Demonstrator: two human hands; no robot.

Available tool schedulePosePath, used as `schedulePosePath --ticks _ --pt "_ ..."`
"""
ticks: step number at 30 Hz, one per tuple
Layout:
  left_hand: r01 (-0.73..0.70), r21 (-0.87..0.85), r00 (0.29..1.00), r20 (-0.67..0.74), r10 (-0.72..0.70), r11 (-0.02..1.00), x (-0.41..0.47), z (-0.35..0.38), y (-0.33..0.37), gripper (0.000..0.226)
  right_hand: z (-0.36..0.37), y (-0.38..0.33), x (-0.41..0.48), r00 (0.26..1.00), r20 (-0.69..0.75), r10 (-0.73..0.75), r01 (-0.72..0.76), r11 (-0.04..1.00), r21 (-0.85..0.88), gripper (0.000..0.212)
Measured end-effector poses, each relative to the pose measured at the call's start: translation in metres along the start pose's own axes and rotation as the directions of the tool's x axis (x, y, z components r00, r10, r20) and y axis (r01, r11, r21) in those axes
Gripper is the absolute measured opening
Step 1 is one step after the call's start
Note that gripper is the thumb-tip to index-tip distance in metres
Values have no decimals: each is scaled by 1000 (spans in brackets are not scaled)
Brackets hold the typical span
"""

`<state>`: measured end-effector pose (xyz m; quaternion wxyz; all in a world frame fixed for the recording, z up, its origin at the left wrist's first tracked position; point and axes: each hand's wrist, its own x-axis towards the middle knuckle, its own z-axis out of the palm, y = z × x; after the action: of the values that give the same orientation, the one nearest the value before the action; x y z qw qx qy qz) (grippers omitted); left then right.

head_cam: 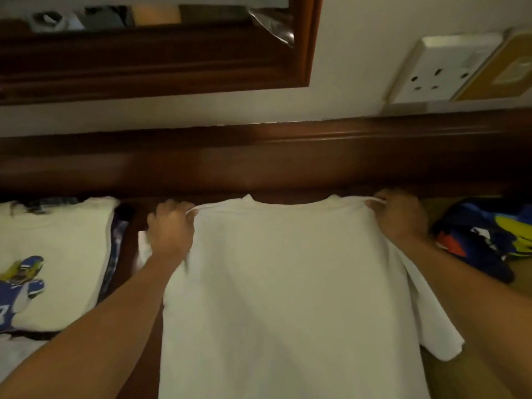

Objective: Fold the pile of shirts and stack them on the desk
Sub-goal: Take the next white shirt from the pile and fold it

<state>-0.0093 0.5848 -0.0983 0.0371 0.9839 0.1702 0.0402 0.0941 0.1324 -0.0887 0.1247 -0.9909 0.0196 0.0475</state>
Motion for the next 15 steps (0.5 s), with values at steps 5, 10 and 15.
schedulePosePath --ticks 5,10,15 --pt "-89 -63 988 -132 80 994 -54 -5 28 27 7 -11 -30 976 -170 -134 114 986 -125 39" --pt "-228 -42 954 189 232 973 -99 18 33 59 36 -36 -79 911 89 -402 411 900 -143 59" --pt "-229 -27 941 250 229 973 -96 23 27 65 59 -40 -93 892 262 -369 436 856 -278 69"
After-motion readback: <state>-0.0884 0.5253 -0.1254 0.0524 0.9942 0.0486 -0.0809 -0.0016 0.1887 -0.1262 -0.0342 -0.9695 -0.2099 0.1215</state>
